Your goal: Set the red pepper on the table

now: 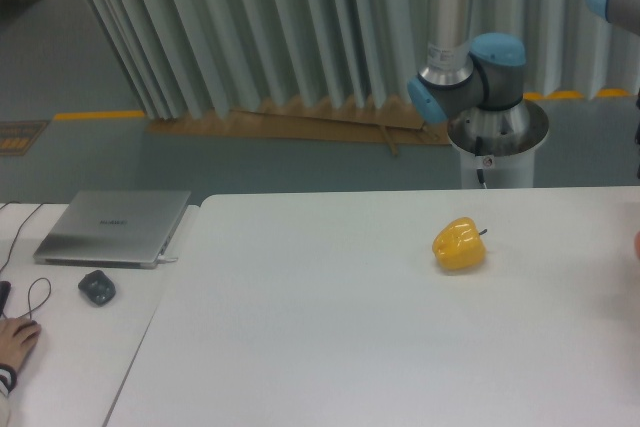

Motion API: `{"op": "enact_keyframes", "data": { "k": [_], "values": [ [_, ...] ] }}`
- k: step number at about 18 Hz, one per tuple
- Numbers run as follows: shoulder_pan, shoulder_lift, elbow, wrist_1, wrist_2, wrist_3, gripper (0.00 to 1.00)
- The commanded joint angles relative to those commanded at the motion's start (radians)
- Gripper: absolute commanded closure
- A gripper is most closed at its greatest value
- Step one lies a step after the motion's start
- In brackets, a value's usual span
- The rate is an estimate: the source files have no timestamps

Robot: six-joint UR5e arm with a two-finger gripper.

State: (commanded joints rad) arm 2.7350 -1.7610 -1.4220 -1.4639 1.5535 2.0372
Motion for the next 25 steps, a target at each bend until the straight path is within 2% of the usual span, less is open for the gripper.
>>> {"op": "enact_keyframes", "data": {
  "k": [14, 20, 22, 25],
  "values": [
    [-0.017, 0.009, -0.008, 0.005, 0.002, -0.057, 0.00],
    [-0.037, 0.011, -0.028, 0.033, -0.024, -0.193, 0.00],
    [-0.037, 0.014, -0.034, 0.072, -0.024, -0.190, 0.00],
    [-0.037, 0.014, -0.051, 0.181, -0.020, -0.166, 0.00]
  ]
}}
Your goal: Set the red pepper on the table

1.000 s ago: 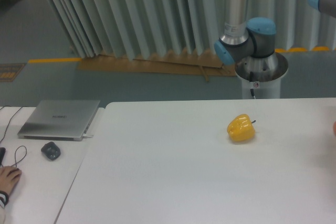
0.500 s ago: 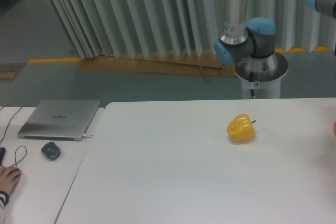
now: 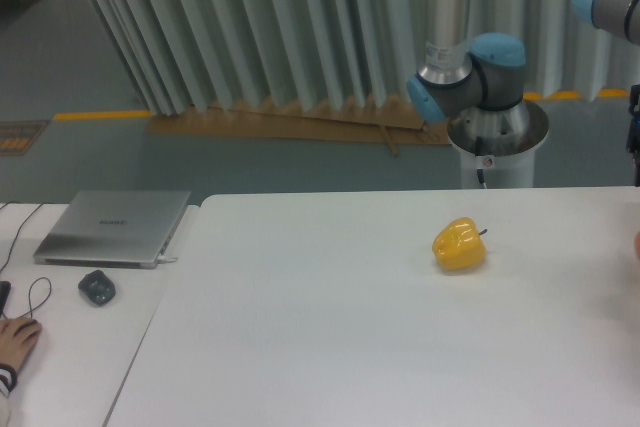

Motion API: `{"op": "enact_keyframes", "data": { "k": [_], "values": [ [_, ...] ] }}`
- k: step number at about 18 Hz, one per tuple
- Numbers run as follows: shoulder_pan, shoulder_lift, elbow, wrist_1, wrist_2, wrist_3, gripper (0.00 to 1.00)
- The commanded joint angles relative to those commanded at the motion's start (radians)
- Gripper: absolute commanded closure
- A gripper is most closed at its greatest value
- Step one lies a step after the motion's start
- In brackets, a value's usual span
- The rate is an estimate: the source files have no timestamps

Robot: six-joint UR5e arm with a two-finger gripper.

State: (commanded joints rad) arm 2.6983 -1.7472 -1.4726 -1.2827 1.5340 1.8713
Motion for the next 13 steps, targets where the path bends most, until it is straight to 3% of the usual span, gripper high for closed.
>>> {"op": "enact_keyframes", "data": {
  "k": [2, 5, 10, 13],
  "values": [
    [0.000, -0.003, -0.003, 0.013, 0.005, 0.012, 0.00],
    [0.000, -0.012, 0.008, 0.014, 0.107, 0.012, 0.00],
    [0.002, -0.009, -0.008, 0.019, 0.117, 0.023, 0.00],
    [-0.005, -0.002, -0.003, 0.061, 0.110, 0.014, 0.00]
  ]
}}
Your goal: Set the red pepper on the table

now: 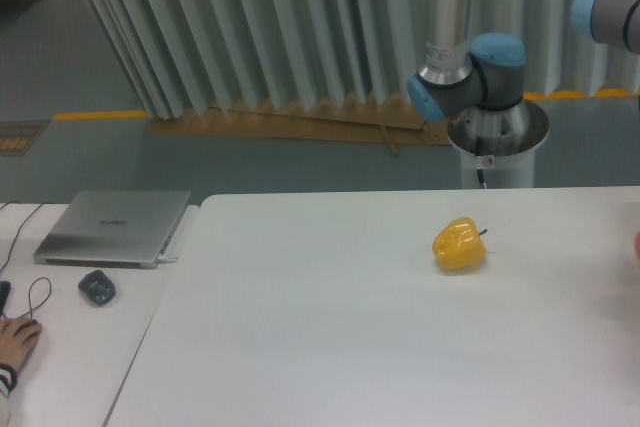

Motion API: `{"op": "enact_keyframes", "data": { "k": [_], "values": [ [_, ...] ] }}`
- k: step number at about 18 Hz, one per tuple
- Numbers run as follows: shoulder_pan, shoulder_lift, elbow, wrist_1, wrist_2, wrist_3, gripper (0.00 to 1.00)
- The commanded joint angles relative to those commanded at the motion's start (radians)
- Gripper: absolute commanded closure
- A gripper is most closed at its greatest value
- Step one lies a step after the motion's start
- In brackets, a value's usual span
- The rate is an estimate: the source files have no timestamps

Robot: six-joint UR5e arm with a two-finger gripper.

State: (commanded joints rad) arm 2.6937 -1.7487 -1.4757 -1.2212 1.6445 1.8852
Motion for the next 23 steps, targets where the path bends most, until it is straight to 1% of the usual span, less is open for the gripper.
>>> {"op": "enact_keyframes", "data": {
  "k": [2, 4, 5, 6, 8, 9, 10, 11, 12, 13, 14, 16, 17, 18, 20, 21, 23],
  "values": [
    [-0.015, 0.000, 0.008, 0.012, 0.006, -0.032, 0.00],
    [-0.034, -0.011, 0.014, 0.016, 0.006, -0.130, 0.00],
    [-0.044, -0.020, 0.014, 0.032, 0.005, -0.165, 0.00],
    [-0.061, -0.031, 0.006, 0.061, 0.002, -0.173, 0.00],
    [-0.072, -0.025, -0.029, 0.072, 0.008, -0.167, 0.00],
    [-0.074, -0.023, -0.031, 0.069, 0.026, -0.153, 0.00],
    [-0.077, -0.020, -0.053, 0.069, 0.094, -0.140, 0.00],
    [-0.080, -0.006, -0.078, 0.083, 0.160, -0.120, 0.00],
    [-0.093, -0.003, -0.077, 0.098, 0.176, -0.088, 0.00],
    [-0.091, -0.002, -0.074, 0.104, 0.178, -0.025, 0.00],
    [-0.086, -0.002, -0.071, 0.109, 0.179, 0.009, 0.00],
    [-0.060, 0.000, -0.078, 0.112, 0.170, 0.008, 0.00],
    [-0.058, -0.002, -0.078, 0.115, 0.154, 0.006, 0.00],
    [-0.046, -0.003, -0.081, 0.117, 0.108, -0.009, 0.00],
    [0.010, -0.002, -0.101, 0.117, -0.064, -0.043, 0.00],
    [0.043, 0.000, -0.109, 0.117, -0.119, -0.040, 0.00],
    [0.095, -0.005, -0.113, 0.114, -0.124, 0.000, 0.00]
  ]
}}
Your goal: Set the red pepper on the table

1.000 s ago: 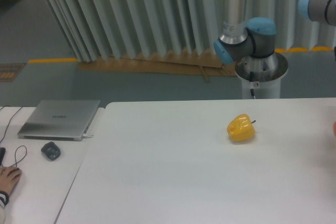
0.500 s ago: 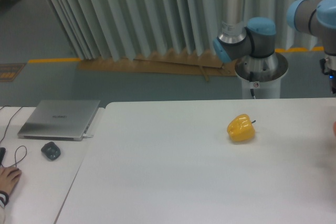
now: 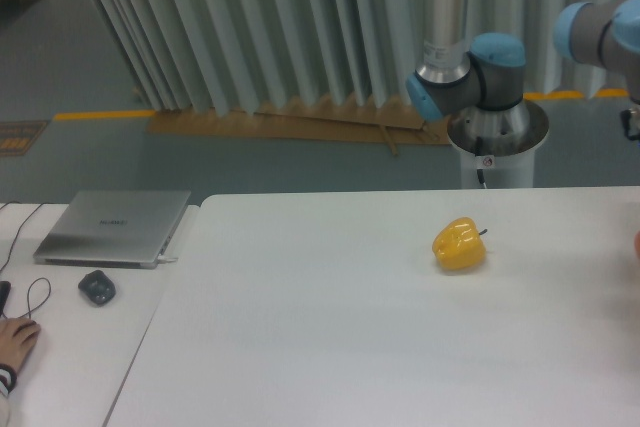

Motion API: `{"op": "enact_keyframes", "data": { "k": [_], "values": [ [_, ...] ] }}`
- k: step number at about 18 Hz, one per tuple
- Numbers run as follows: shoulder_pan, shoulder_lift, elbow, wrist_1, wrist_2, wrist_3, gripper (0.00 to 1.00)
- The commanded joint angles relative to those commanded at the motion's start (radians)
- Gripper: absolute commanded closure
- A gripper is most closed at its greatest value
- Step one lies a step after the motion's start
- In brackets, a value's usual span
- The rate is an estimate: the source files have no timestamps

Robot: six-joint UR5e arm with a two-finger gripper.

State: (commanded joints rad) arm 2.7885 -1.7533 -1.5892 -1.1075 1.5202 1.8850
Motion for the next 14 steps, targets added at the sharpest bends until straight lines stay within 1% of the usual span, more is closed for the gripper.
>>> {"op": "enact_keyframes", "data": {
  "k": [4, 8, 9, 11, 13, 14],
  "values": [
    [0.107, -0.018, -0.031, -0.005, -0.002, 0.218, 0.00],
    [0.173, -0.064, -0.034, 0.002, -0.005, 0.342, 0.00],
    [0.183, -0.075, -0.034, 0.000, -0.011, 0.353, 0.00],
    [0.183, -0.090, -0.060, 0.002, -0.012, 0.344, 0.00],
    [0.178, -0.097, -0.071, -0.011, -0.008, 0.326, 0.00],
    [0.174, -0.103, -0.086, -0.017, -0.003, 0.310, 0.00]
  ]
}}
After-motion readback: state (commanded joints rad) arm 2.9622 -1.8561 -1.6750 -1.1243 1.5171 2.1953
